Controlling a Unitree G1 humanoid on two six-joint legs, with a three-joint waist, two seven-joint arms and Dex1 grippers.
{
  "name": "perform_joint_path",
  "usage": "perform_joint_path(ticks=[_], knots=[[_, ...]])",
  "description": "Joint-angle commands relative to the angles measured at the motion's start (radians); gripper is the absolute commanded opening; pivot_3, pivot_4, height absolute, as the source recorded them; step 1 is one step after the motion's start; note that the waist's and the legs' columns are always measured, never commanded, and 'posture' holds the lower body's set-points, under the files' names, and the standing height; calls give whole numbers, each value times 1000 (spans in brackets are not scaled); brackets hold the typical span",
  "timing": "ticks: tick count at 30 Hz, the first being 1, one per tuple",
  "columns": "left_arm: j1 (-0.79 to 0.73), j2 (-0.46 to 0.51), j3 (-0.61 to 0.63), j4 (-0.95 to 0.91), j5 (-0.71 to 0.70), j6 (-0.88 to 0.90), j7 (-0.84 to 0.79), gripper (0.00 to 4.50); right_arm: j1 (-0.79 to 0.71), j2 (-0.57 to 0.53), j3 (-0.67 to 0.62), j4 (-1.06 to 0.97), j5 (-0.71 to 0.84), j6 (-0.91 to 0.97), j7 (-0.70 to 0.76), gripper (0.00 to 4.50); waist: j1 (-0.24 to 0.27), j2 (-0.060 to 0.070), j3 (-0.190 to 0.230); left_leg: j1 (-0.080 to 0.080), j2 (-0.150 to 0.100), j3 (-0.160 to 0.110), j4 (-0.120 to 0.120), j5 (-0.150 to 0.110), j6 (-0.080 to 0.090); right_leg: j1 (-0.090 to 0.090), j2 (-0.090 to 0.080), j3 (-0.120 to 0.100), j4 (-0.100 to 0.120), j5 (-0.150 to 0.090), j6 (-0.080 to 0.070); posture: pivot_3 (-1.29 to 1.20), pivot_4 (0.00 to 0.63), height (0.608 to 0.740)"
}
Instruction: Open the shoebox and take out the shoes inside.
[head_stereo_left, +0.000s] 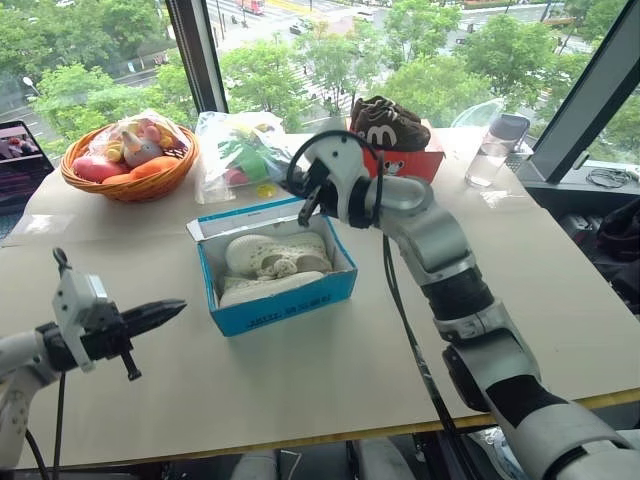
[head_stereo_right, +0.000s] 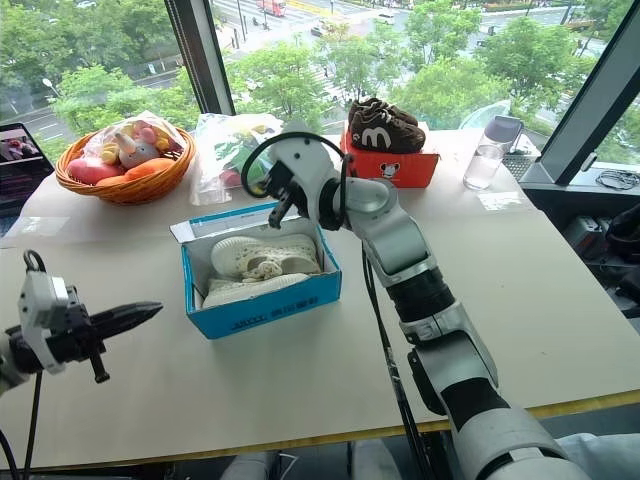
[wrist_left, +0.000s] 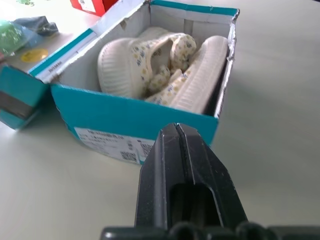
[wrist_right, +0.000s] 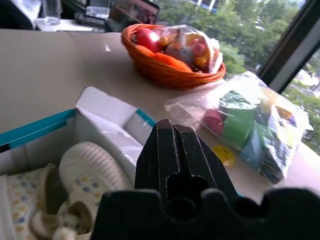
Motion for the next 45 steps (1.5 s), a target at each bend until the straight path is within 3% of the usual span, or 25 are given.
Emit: perform_joint_path(ticks=[1, 2, 5, 11, 16, 27, 34, 39, 42, 45], knots=[[-50, 60, 47, 22, -58, 68, -36, 0, -10, -35, 11, -85, 12, 46, 63, 28, 0, 1, 0, 0, 0, 0, 0, 0, 0, 0, 0, 0, 0, 0, 0, 0, 150, 740], [-79, 74, 44, 44, -81, 91, -55, 0, -13, -53, 25, -87, 1, 40, 84, 28, 0, 1, 0, 0, -1, 0, 0, 0, 0, 0, -1, 0, 0, 0, 0, 0, 150, 740], [-187, 74, -26, 163, -44, 52, -102, 0, -11, -95, 73, -63, -35, 12, 136, 787, 2, 1, 1, 0, 0, 0, 0, 0, 0, 0, 0, 0, 0, 0, 0, 0, 150, 740], [-283, 26, -115, 301, 40, -27, -127, 0, 4, -106, 107, -52, -55, 34, 176, 2833, -1, 1, 1, 0, 0, 1, 0, 0, 0, -1, 0, 0, 0, 0, 0, 0, 150, 740], [-337, 14, -147, 351, 64, -58, -152, 0, 32, -125, 156, -46, -122, -55, 185, 4458, 2, 1, 0, -2, 0, 1, 0, 0, 0, -2, 0, 0, 0, 0, 0, 0, 150, 740], [-394, 37, -141, 351, 42, -29, -221, 0, 5, -82, 184, 180, -242, -255, 146, 4458, 1, 0, 0, -1, 0, 1, 0, 0, 0, -2, 1, 1, 1, 0, 0, 0, 150, 740], [-357, -60, -148, 325, 42, -67, -185, 0, 12, -32, 176, 234, -239, -229, 163, 4458, -2, 0, 0, 6, 0, 1, -1, 0, 0, 4, 1, 1, 1, 0, 0, 0, 150, 740], [-277, -173, -163, 234, 31, -66, -134, 0, 34, -14, 156, 202, -193, -112, 215, 4458, -2, 0, 0, 7, 2, 2, -2, 0, 0, 4, 2, 3, 2, 0, -1, 0, 150, 740], [-240, -241, -163, 191, 6, -60, -91, 0, 51, 16, 110, 101, -55, 122, 300, 4458, 1, -1, -1, 7, 4, 2, -2, 0, 0, 4, 5, 3, 2, 1, -3, 0, 150, 740], [-219, -294, -161, 193, 16, -104, -59, 0, 57, 36, 90, 59, -10, 230, 301, 4458, -5, -1, -1, 8, 6, 2, -2, 0, 0, 4, 6, 3, 2, 1, -4, 0, 150, 740]])
